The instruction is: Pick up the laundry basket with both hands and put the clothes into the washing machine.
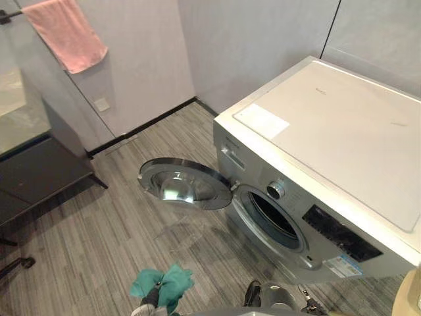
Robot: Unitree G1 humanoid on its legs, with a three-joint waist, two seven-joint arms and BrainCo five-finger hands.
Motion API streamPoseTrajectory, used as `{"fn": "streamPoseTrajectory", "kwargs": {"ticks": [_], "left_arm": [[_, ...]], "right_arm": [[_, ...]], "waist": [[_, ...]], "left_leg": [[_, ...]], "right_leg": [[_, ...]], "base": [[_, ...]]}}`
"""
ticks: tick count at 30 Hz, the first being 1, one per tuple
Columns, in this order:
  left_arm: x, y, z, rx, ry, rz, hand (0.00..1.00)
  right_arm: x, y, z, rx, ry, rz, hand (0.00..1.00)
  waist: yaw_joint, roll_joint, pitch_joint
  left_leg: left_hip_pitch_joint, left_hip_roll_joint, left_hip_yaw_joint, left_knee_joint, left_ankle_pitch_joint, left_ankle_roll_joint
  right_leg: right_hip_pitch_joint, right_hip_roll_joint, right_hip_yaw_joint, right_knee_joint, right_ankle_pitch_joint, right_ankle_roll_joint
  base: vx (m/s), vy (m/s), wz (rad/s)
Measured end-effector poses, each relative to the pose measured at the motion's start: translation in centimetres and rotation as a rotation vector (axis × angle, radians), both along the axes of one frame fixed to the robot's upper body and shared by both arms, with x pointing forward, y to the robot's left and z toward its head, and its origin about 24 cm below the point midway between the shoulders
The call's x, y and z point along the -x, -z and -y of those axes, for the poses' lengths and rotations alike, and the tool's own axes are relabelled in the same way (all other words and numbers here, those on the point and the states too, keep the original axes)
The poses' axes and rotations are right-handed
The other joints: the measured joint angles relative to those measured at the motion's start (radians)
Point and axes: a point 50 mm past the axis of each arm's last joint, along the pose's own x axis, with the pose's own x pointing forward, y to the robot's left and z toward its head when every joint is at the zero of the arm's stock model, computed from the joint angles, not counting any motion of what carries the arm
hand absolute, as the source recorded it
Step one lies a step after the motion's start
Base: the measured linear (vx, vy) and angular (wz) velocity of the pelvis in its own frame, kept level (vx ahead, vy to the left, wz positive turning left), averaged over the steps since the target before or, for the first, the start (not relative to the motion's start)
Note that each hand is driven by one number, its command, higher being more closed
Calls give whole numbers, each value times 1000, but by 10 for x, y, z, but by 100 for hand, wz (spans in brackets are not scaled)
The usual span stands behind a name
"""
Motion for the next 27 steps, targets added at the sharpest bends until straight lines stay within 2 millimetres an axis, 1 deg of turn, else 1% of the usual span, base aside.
{"fn": "streamPoseTrajectory", "kwargs": {"ticks": [1, 2, 3, 4, 5, 6, 7, 8, 9, 10, 11, 12, 13, 14, 15, 16, 17, 18, 19, 20, 21, 23, 24, 25, 26, 27], "left_arm": [[-2, -1, 1, 3, -8, 13, 100], [-10, -5, 1, -4, -25, 62, 100], [-18, -8, 2, -4, -33, 103, 100], [-23, -10, 5, 0, -23, 129, 100], [-25, -11, 6, 1, -14, 135, 100], [-27, -12, 7, 2, -14, 154, 100], [-28, -12, 6, 4, -22, 160, 100], [-29, -13, 5, 4, -33, 166, 100], [-29, -13, 3, 6, -44, 170, 100], [-27, -13, 1, 1, -44, 167, 100], [-25, -12, 1, 0, -46, 160, 100], [-17, -10, 1, 0, -52, 142, 100], [-17, -9, 2, 4, -42, 137, 100], [-19, -10, -3, -9, -31, 138, 100], [-18, -10, -8, -25, -11, 124, 100], [-14, -9, -9, -28, -1, 105, 100], [-8, -6, -11, -22, -9, 75, 100], [-8, -6, -10, -12, -23, 73, 100], [-7, -6, -10, -5, -33, 69, 100], [-4, -5, -11, -8, -33, 61, 100], [0, -4, -13, -15, -30, 48, 100], [8, -3, -19, -40, 14, 17, 100], [15, -3, -24, -68, 65, -10, 100], [16, -3, -25, -74, 76, -14, 100], [15, -3, -26, -81, 87, -17, 100], [14, -4, -28, -96, 117, -18, 100]], "right_arm": [[0, 0, -3, 0, -8, 6, 0], [-2, -2, -5, 11, -21, 17, 0], [-8, -4, -4, 24, -39, 32, 0], [-7, -3, -3, 21, -41, 7, 0], [-8, -2, -3, 17, -43, 1, 0], [-8, -2, -4, 18, -51, -4, 0], [-10, -2, -5, 17, -57, -2, 0], [-12, -2, -7, 16, -68, 0, 0], [-17, -3, -8, 20, -88, 10, 0], [-22, -4, -9, 23, -98, 16, 0], [-21, -3, -8, 27, -98, 8, 0], [-22, -4, -6, 36, -127, 17, 0], [-26, -5, -4, 52, -154, 20, 0], [-26, -4, -10, 42, -182, 14, 0], [-23, -2, -13, 29, -197, 5, 0], [-19, -1, -14, 24, -198, -6, 0], [-17, -1, -16, 21, -207, -3, 0], [-18, -2, -15, 28, -216, 2, 0], [-19, -2, -14, 32, -223, 2, 0], [-20, -2, -13, 34, -243, 6, 0], [-22, -3, -14, 35, -276, 17, 0], [-23, -3, -13, 42, -304, 18, 0], [-22, -3, -15, 38, -315, 13, 0], [-22, -2, -16, 35, -317, 12, 0], [-22, -2, -16, 35, -321, 12, 0], [-13, -1, -12, 41, -314, -16, 0]], "waist": [[3, -8, 3], [10, -5, 5], [25, 6, 4], [43, 9, 2], [45, 6, 3], [43, 2, 8], [44, -3, 12], [51, -11, 17], [59, -15, 20], [64, -16, 20], [64, -14, 17], [61, 4, 7], [62, 7, 7], [60, -23, 17], [58, -42, 10], [62, -48, 7], [52, -43, 5], [58, -46, 3], [65, -46, 3], [70, -41, -1], [70, -49, -16], [70, -49, -31], [76, -66, -40], [79, -72, -40], [83, -76, -34], [70, -76, -29]], "left_leg": [[-35, 42, -4, 146, -6, 8], [-131, 135, -58, 441, 45, 79], [-207, 177, -125, 617, 128, 136], [-304, 172, -223, 802, 128, 130], [-332, 154, -245, 833, 123, 126], [-373, 109, -266, 837, 86, 110], [-382, 89, -264, 810, 62, 111], [-386, 73, -254, 743, 25, 116], [-392, 63, -258, 623, -5, 123], [-385, 59, -293, 440, -7, 124], [-370, 50, -333, 331, 0, 115], [-353, 24, -487, 69, 69, 75], [-355, 3, -539, 36, 136, -36], [-351, -28, -523, 39, 130, -19], [-342, -35, -491, 35, 125, -11], [-329, -37, -477, 30, 121, -3], [-304, -59, -461, -17, 134, 15], [-276, -62, -425, -58, 142, 26], [-260, -68, -404, -78, 145, 31], [-233, -80, -361, -127, 147, 39], [-210, -87, -319, -172, 159, 45], [-209, -97, -270, -221, 164, 39], [-220, -110, -241, -247, 178, 32], [-223, -117, -236, -251, 183, 32], [-229, -120, -228, -264, 204, 33], [-230, -117, -245, -278, 206, 33]], "right_leg": [[32, 15, 7, -16, -4, -3], [89, 56, 27, -39, -20, -13], [121, 84, 53, -44, -36, -29], [151, 101, 105, -48, -52, -30], [168, 99, 129, -58, -52, -27], [211, 89, 174, -92, -38, -5], [231, 82, 207, -104, -32, 3], [256, 65, 244, -113, -25, 14], [279, 45, 293, -117, -18, 26], [295, 29, 340, -123, -10, 42], [296, 23, 363, -130, -10, 51], [292, 20, 409, -148, -17, 98], [286, 9, 445, -156, -35, 146], [284, -22, 467, -164, -20, 162], [282, -42, 480, -177, 17, 161], [283, -51, 492, -186, 45, 164], [285, -66, 500, -200, 100, 169], [277, -80, 528, -203, 139, 196], [272, -88, 547, -204, 152, 198], [249, -107, 580, -202, 163, 201], [217, -124, 608, -203, 167, 207], [157, -136, 627, -220, 166, 209], [109, -147, 623, -245, 132, 211], [100, -150, 621, -250, 112, 210], [76, -153, 615, -250, 87, 245], [50, -153, 566, -224, 88, 205]], "base": [[307, -141, -36], [296, -112, -63], [374, -41, -110], [416, 69, -107], [473, 164, -125], [411, 156, -93], [410, 181, -115], [293, 168, -124], [416, 315, -152], [316, 312, -136], [375, 431, -145], [300, 422, -116], [294, 425, -101], [240, 363, -46], [147, 245, -33], [149, 295, -20], [88, 303, -25], [51, 281, -27], [-27, 239, -63], [-72, 150, -94], [-87, 124, -103], [-148, 33, -123], [-156, -2, -118], [-153, -59, -96], [-111, -80, -32], [-123, -97, -13]]}}
